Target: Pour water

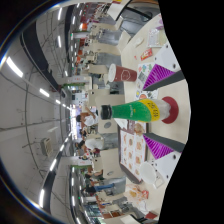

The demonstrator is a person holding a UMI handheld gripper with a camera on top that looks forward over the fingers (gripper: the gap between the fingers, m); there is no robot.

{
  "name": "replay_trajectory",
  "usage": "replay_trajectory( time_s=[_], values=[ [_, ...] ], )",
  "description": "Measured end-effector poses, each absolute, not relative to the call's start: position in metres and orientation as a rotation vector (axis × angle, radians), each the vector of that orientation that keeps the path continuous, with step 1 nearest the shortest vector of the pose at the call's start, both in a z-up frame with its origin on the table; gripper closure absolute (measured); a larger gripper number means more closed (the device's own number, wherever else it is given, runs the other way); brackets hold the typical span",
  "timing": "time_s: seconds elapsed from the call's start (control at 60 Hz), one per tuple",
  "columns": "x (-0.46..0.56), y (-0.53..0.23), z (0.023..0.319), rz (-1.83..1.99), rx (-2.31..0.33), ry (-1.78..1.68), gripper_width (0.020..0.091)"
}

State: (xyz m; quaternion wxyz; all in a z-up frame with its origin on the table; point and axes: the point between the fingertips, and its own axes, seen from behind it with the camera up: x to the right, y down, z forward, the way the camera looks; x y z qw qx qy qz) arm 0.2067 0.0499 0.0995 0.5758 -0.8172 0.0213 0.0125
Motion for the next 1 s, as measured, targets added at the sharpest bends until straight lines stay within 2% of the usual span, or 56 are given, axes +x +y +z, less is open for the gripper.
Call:
replay_trajectory(
  time_s=[0.283,0.5,0.65,0.817,1.0],
  values=[
    [0.126,-0.058,0.145,-0.024,-2.02,0.156,0.0254],
    [0.045,-0.131,0.167,-0.071,-2.105,0.278,0.0251],
    [0.002,-0.161,0.177,-0.123,-2.134,0.329,0.0253],
    [-0.034,-0.183,0.175,-0.12,-2.187,0.348,0.025],
    [-0.039,-0.19,0.193,-0.109,-2.162,0.321,0.025]
  ],
)
